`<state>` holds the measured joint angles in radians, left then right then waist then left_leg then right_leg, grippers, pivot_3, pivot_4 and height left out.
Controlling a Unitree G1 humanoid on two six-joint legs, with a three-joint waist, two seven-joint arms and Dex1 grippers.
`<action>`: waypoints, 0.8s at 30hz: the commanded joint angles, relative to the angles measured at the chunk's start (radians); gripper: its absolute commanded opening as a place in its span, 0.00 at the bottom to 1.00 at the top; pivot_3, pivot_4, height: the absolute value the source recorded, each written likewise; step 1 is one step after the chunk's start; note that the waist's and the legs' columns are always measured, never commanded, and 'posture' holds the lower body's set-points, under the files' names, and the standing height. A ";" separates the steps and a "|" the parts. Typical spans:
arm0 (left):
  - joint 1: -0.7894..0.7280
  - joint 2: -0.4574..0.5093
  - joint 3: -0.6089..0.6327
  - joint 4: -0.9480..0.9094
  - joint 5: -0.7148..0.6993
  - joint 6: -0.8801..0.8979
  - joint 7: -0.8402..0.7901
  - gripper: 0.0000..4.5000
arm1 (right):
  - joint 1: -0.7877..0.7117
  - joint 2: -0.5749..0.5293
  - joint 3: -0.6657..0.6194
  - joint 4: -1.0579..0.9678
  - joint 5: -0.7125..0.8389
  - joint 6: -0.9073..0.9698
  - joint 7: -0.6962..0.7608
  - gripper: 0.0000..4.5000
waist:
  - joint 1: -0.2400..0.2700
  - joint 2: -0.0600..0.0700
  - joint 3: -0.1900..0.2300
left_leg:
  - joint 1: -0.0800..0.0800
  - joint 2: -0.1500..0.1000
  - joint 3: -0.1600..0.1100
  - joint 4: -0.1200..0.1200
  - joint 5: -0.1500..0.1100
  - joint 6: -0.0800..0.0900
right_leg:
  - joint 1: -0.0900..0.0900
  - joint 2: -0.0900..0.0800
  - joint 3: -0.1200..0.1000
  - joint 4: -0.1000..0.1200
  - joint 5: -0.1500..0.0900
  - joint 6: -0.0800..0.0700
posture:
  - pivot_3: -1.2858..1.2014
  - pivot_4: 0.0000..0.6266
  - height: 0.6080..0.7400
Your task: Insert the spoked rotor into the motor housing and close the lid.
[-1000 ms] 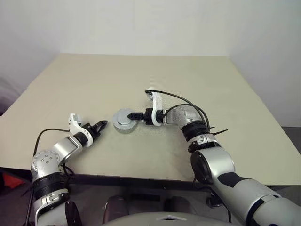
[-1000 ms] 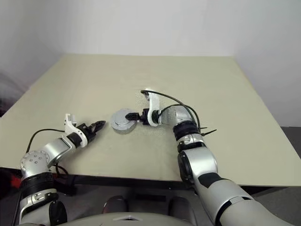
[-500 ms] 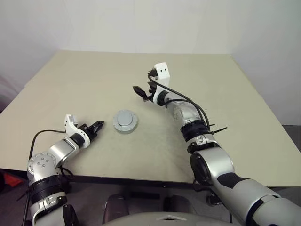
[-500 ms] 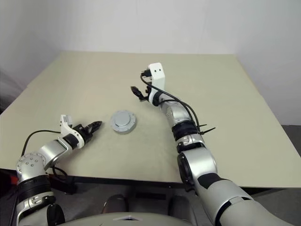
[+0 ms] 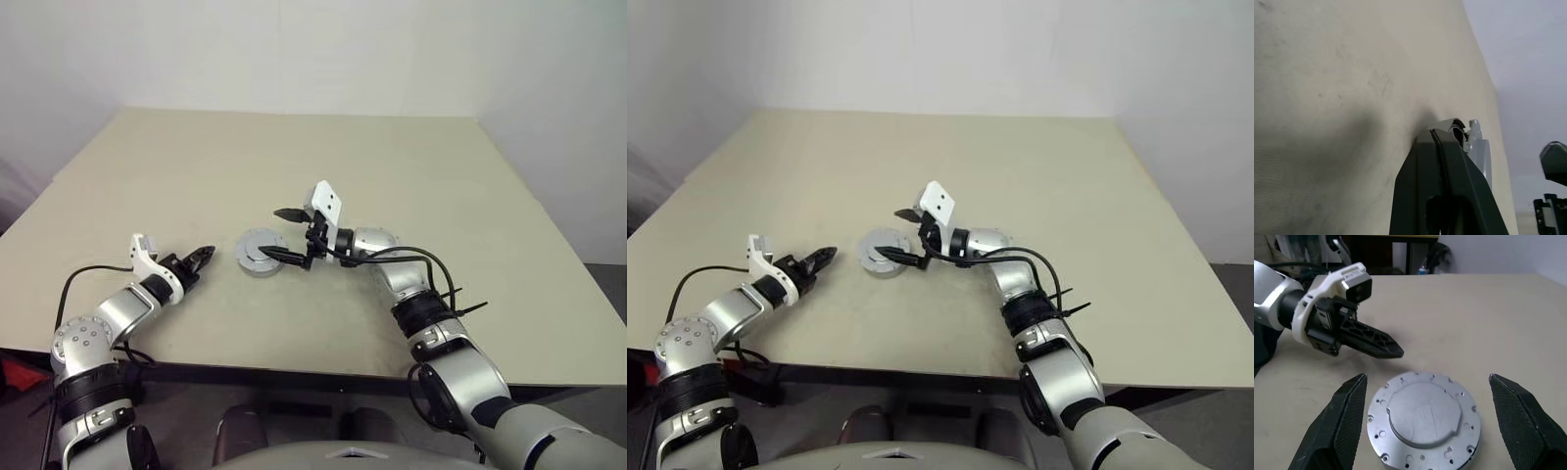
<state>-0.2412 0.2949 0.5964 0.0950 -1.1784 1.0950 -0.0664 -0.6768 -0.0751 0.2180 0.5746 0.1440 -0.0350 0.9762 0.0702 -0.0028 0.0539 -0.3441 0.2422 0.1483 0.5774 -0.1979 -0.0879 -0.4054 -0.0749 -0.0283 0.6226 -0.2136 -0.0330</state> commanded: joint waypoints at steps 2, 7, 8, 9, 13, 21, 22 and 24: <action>-0.018 0.017 -0.003 -0.029 -0.014 -0.013 -0.014 0.00 | -0.044 0.026 -0.002 0.046 -0.016 -0.028 -0.023 1.00 | -0.001 0.000 0.000 | 0.000 0.000 0.000 0.000 0.000 0.000 | 0.000 0.000 0.000 0.000 0.000 0.000 | 0.52 0.00 1.00; -0.007 0.023 0.003 -0.039 -0.016 -0.012 -0.008 0.00 | -0.053 0.048 0.006 0.100 -0.041 -0.053 -0.036 1.00 | -0.001 0.000 0.000 | -0.001 0.000 0.000 0.000 0.000 0.000 | 0.000 0.000 0.000 -0.001 0.000 0.000 | 0.52 0.00 1.00; -0.004 0.024 0.004 -0.042 -0.018 -0.012 -0.006 0.00 | -0.055 0.053 0.004 0.109 -0.046 -0.058 -0.045 1.00 | -0.001 0.000 0.000 | -0.001 0.000 0.000 0.000 0.000 0.000 | 0.000 0.000 0.000 -0.001 0.000 0.000 | 0.52 0.00 1.00; -0.001 0.026 0.007 -0.043 -0.020 -0.013 -0.004 0.00 | -0.059 0.058 0.002 0.119 -0.050 -0.062 -0.053 1.00 | -0.001 0.000 0.000 | -0.001 0.000 0.000 0.000 0.000 0.000 | 0.000 0.000 0.000 -0.001 0.000 0.000 | 0.52 0.00 1.00; 0.013 0.033 0.017 -0.047 -0.023 -0.017 -0.001 0.00 | -0.065 0.071 0.002 0.143 -0.064 -0.077 -0.068 1.00 | -0.001 0.000 0.000 | -0.001 0.000 0.000 0.000 -0.001 0.001 | 0.000 0.000 0.000 -0.001 0.000 0.000 | 0.52 0.00 1.00; 0.024 0.040 0.022 -0.063 -0.035 -0.019 0.004 0.00 | -0.085 0.103 -0.010 0.210 -0.080 -0.096 -0.104 1.00 | -0.001 0.000 0.000 | -0.001 0.000 0.000 0.000 -0.001 0.001 | 0.000 0.000 0.000 -0.001 0.000 0.000 | 0.52 0.00 1.00; 0.025 0.041 0.023 -0.065 -0.037 -0.019 0.005 0.00 | -0.086 0.107 -0.010 0.215 -0.081 -0.098 -0.107 1.00 | -0.001 0.000 0.000 | 0.000 0.000 0.000 0.000 -0.001 0.001 | 0.000 0.000 0.000 -0.001 0.000 0.000 | 0.52 0.00 1.00; 0.025 0.042 0.023 -0.068 -0.039 -0.020 0.009 0.00 | -0.086 0.111 -0.009 0.221 -0.084 -0.101 -0.110 1.00 | -0.001 0.000 0.000 | 0.000 0.000 0.000 0.000 -0.001 0.001 | 0.000 0.000 0.000 -0.001 0.000 0.000 | 0.52 0.00 1.00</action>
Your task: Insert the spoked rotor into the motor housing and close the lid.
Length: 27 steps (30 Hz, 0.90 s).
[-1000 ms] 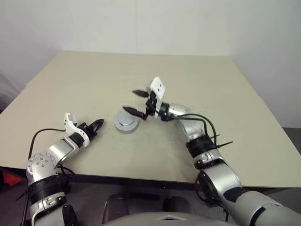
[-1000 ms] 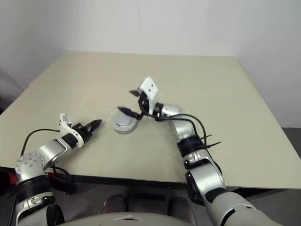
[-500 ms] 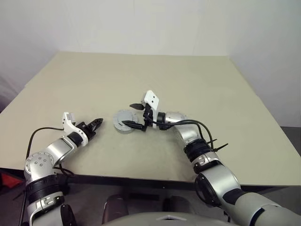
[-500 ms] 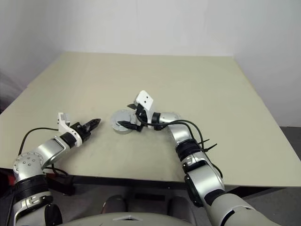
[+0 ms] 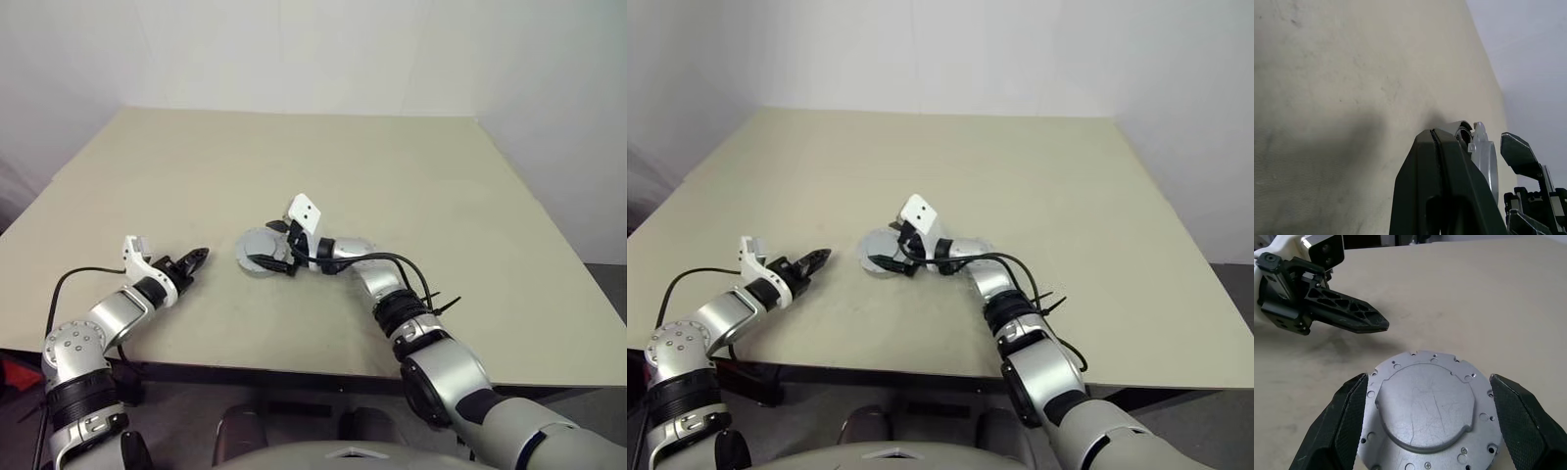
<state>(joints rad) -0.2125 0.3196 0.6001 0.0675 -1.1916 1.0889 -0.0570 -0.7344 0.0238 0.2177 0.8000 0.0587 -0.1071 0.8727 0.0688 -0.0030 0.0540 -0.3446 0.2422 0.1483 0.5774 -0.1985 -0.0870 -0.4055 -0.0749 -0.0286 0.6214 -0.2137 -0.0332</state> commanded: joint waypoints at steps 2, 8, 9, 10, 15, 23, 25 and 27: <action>-0.001 0.026 0.022 -0.033 -0.024 -0.016 -0.006 0.00 | -0.027 0.016 -0.006 0.007 -0.005 -0.034 -0.012 1.00 | 0.000 0.000 0.000 | 0.000 0.000 0.000 0.000 0.000 0.000 | 0.000 0.000 0.000 0.000 0.000 0.000 | 0.52 0.00 1.00; 0.004 0.035 0.033 -0.039 -0.036 -0.021 0.010 0.00 | -0.017 0.018 -0.004 -0.001 -0.013 -0.027 0.000 1.00 | 0.000 0.000 0.000 | 0.000 0.000 0.000 0.000 0.000 0.000 | 0.000 0.000 0.000 0.000 0.000 0.000 | 0.52 0.00 1.00; 0.005 0.037 0.036 -0.038 -0.038 -0.022 0.011 0.00 | -0.015 0.018 -0.002 -0.002 -0.016 -0.025 0.000 1.00 | 0.000 0.000 0.000 | 0.000 0.000 0.000 0.000 0.000 0.000 | 0.000 0.000 0.000 0.000 0.000 0.000 | 0.52 0.00 1.00; 0.007 0.040 0.038 -0.038 -0.039 -0.022 0.011 0.00 | -0.014 0.018 0.001 -0.001 -0.020 -0.024 -0.002 1.00 | 0.000 0.000 0.000 | 0.000 0.000 0.000 0.000 0.000 0.000 | 0.000 0.000 0.000 0.000 0.000 0.000 | 0.52 0.00 1.00; 0.008 0.047 0.050 -0.037 -0.042 -0.029 0.017 0.00 | -0.018 0.026 0.013 0.036 -0.056 -0.026 -0.040 1.00 | 0.000 0.000 0.000 | 0.000 0.000 0.000 0.000 0.000 0.000 | 0.000 0.000 0.000 0.000 0.000 0.000 | 0.52 0.00 1.00; 0.007 0.064 0.061 -0.022 -0.042 -0.037 0.010 0.00 | -0.036 0.032 0.010 0.078 -0.082 -0.023 -0.091 0.70 | -0.001 0.000 0.000 | 0.002 0.000 0.000 0.000 0.000 0.000 | 0.000 0.000 0.000 0.001 0.000 0.000 | 0.52 0.00 1.00; 0.006 0.064 0.058 -0.020 -0.042 -0.038 0.006 0.00 | -0.038 0.031 0.010 0.080 -0.082 -0.024 -0.091 0.70 | -0.001 0.000 0.000 | 0.002 0.000 0.000 0.000 0.000 0.000 | 0.001 0.000 0.000 0.001 0.000 0.000 | 0.52 0.00 1.00; 0.003 0.058 0.052 -0.025 -0.044 -0.038 0.007 0.00 | -0.044 0.029 0.008 0.083 -0.081 -0.024 -0.091 0.70 | -0.001 0.000 0.000 | 0.003 0.000 0.000 0.000 0.000 0.000 | 0.001 0.000 0.000 0.001 0.000 0.000 | 0.52 0.00 1.00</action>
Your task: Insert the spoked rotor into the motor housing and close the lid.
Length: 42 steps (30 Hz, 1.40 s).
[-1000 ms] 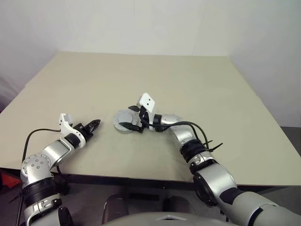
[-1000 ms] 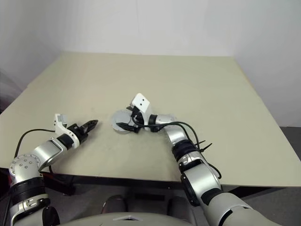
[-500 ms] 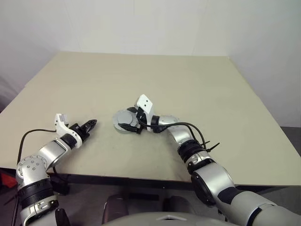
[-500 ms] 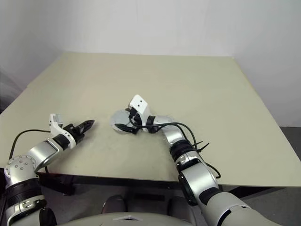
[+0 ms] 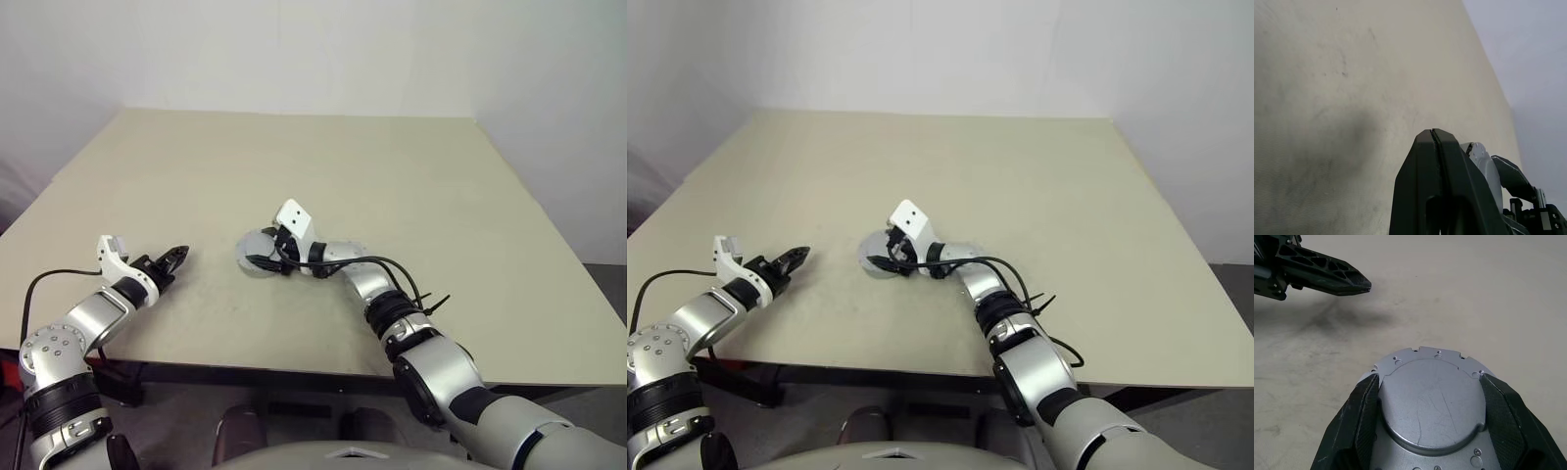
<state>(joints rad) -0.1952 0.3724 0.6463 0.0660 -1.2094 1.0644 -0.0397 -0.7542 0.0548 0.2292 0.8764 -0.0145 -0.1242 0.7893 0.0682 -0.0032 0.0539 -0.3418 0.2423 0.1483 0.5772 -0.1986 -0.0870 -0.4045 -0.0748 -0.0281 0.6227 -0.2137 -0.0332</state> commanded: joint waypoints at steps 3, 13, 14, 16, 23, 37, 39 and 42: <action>-0.018 -0.005 -0.004 -0.029 -0.025 -0.015 -0.007 0.00 | -0.032 -0.003 -0.007 0.010 -0.006 -0.007 -0.008 0.70 | 0.000 0.000 0.000 | 0.000 0.000 0.000 0.000 0.000 0.000 | 0.000 0.000 0.000 0.000 0.000 0.000 | 0.52 0.00 1.00; -0.016 -0.018 -0.018 -0.037 -0.028 -0.014 -0.004 0.00 | -0.041 0.003 -0.003 0.016 -0.009 -0.006 -0.010 0.70 | 0.000 0.000 0.000 | 0.000 0.000 0.000 0.000 0.000 0.000 | 0.000 0.000 0.000 0.000 0.000 0.000 | 0.52 0.00 1.00; -0.016 -0.018 -0.017 -0.040 -0.031 -0.013 -0.001 0.00 | -0.039 0.003 -0.001 0.020 -0.013 -0.009 -0.011 0.70 | 0.000 0.000 0.000 | 0.000 0.000 0.000 0.000 0.000 0.000 | 0.000 0.000 0.000 0.000 0.000 0.000 | 0.52 0.00 1.00; -0.016 -0.017 -0.017 -0.042 -0.033 -0.012 -0.001 0.00 | -0.035 0.002 0.006 0.031 -0.023 -0.015 -0.012 0.70 | 0.000 0.000 0.000 | 0.000 0.000 0.000 0.000 0.000 0.000 | 0.000 0.000 0.000 0.000 0.000 0.000 | 0.52 0.00 1.00; -0.035 -0.034 -0.039 -0.063 -0.060 -0.003 0.011 0.00 | -0.034 -0.018 0.038 0.083 -0.073 -0.010 -0.022 0.70 | 0.000 0.000 0.000 | 0.001 0.000 0.000 0.000 0.000 0.000 | 0.000 0.000 0.000 0.000 0.000 0.000 | 0.52 0.00 1.00; -0.155 -0.172 -0.203 0.039 -0.031 0.006 0.048 0.00 | -0.039 -0.036 0.055 0.085 -0.082 0.007 -0.024 0.70 | 0.000 0.002 0.000 | 0.006 -0.001 0.000 -0.002 0.000 0.000 | 0.005 0.000 0.001 0.000 0.000 0.000 | 0.52 0.00 1.00; -0.160 -0.162 -0.205 0.083 -0.011 0.016 0.061 0.00 | -0.043 -0.039 0.049 0.078 -0.076 0.012 -0.026 0.70 | 0.001 0.002 0.000 | 0.006 -0.001 0.000 -0.002 0.000 0.000 | 0.005 0.000 0.001 0.000 0.000 0.000 | 0.52 0.00 1.00; -0.163 -0.155 -0.202 0.104 0.001 0.026 0.070 0.00 | -0.048 -0.041 0.044 0.075 -0.072 0.016 -0.030 0.70 | 0.002 0.002 0.000 | 0.007 -0.001 0.000 -0.002 0.000 0.000 | 0.006 0.000 0.001 0.000 0.000 0.000 | 0.52 0.00 1.00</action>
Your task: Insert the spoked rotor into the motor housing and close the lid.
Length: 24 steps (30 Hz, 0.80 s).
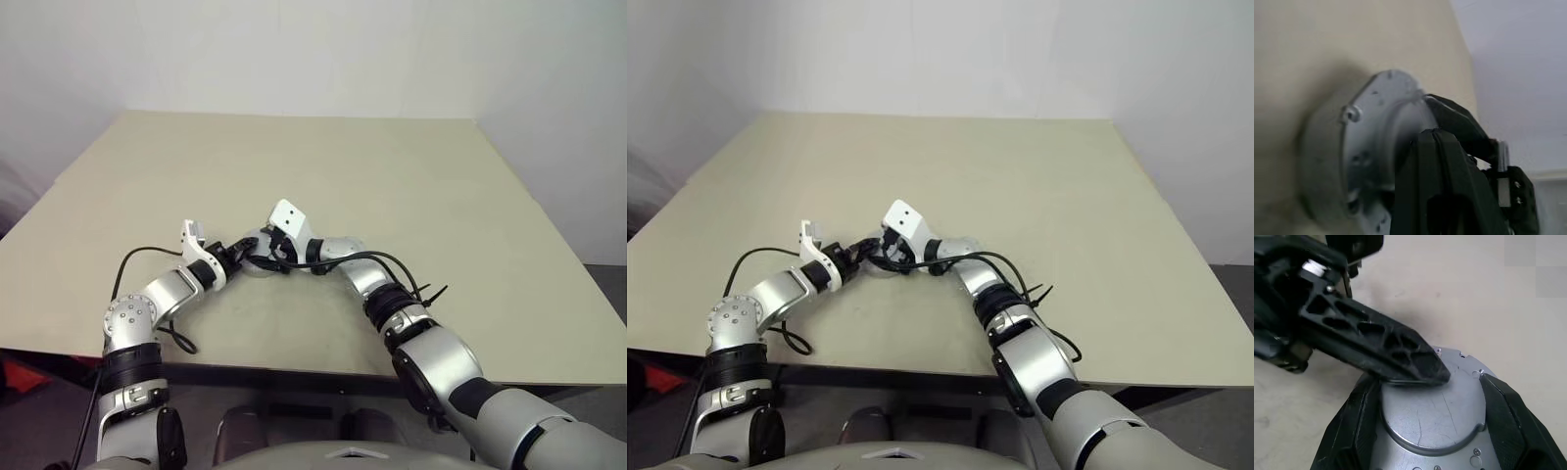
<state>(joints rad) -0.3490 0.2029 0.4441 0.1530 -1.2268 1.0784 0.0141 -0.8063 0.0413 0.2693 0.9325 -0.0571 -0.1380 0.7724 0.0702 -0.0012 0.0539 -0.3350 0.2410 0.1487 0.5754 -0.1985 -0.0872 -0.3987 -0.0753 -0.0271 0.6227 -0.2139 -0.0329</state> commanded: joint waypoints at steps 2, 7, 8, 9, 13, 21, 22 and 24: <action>-0.012 0.017 0.011 0.029 0.018 0.015 0.027 0.00 | 0.000 -0.027 -0.001 0.012 -0.026 0.035 -0.019 0.70 | 0.000 0.001 0.000 | 0.000 -0.001 0.000 0.000 0.000 0.000 | 0.000 0.000 0.000 0.000 0.000 0.000 | 0.52 0.00 1.00; -0.002 0.007 0.019 0.018 0.007 0.026 0.041 0.00 | -0.004 -0.025 -0.012 -0.011 -0.011 0.067 -0.017 0.70 | 0.000 0.002 0.000 | 0.000 0.000 0.000 0.000 0.000 0.000 | 0.000 0.000 0.000 0.000 -0.001 0.001 | 0.52 0.00 1.00; 0.001 0.003 0.022 0.014 0.001 0.028 0.047 0.00 | -0.004 -0.026 -0.013 -0.017 -0.008 0.076 -0.013 0.70 | 0.000 0.002 0.000 | 0.000 0.000 0.000 0.000 0.000 0.000 | 0.000 0.000 0.000 0.000 -0.001 0.002 | 0.52 0.00 1.00; 0.004 -0.003 0.024 0.009 -0.005 0.030 0.053 0.00 | -0.004 -0.029 -0.013 -0.028 -0.005 0.088 -0.003 0.70 | 0.000 0.002 0.000 | 0.000 0.000 0.000 0.000 0.000 0.000 | 0.000 0.000 0.000 0.000 -0.001 0.002 | 0.52 0.00 1.00; 0.022 -0.026 0.031 -0.020 -0.030 0.037 0.078 0.00 | 0.009 -0.044 -0.005 -0.113 0.008 0.137 0.037 0.70 | 0.003 0.002 0.000 | 0.000 -0.001 0.000 0.000 0.000 0.000 | 0.000 -0.001 0.000 -0.001 -0.001 0.001 | 0.52 0.00 1.00; 0.059 -0.060 0.031 -0.054 -0.071 0.030 0.115 0.00 | 0.035 -0.070 0.016 -0.269 0.020 0.183 0.085 0.70 | 0.012 0.002 0.000 | -0.008 -0.001 0.000 0.000 -0.001 0.002 | -0.002 -0.001 -0.002 -0.012 0.000 0.000 | 0.52 0.00 1.00; 0.059 -0.060 0.031 -0.055 -0.076 0.029 0.119 0.00 | 0.034 -0.072 0.013 -0.283 0.025 0.193 0.088 0.70 | 0.012 0.002 0.000 | -0.009 -0.001 0.000 0.000 -0.001 0.002 | -0.002 -0.001 -0.002 -0.013 0.000 0.000 | 0.52 0.00 1.00; 0.060 -0.060 0.030 -0.056 -0.084 0.027 0.125 0.00 | 0.034 -0.071 0.003 -0.303 0.049 0.225 0.110 0.70 | 0.013 0.002 0.000 | -0.010 -0.001 0.000 0.000 -0.002 0.002 | -0.002 -0.001 -0.003 -0.014 0.000 0.001 | 0.52 0.00 1.00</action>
<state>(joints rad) -0.3059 0.1430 0.4790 0.0900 -1.3204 1.1017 0.1057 -0.7627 -0.0180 0.2916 0.6995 -0.0393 0.0791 0.8548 0.0830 0.0005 0.0538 -0.3451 0.2402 0.1486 0.5753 -0.2003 -0.0848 -0.4009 -0.0764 -0.0299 0.6079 -0.2139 -0.0324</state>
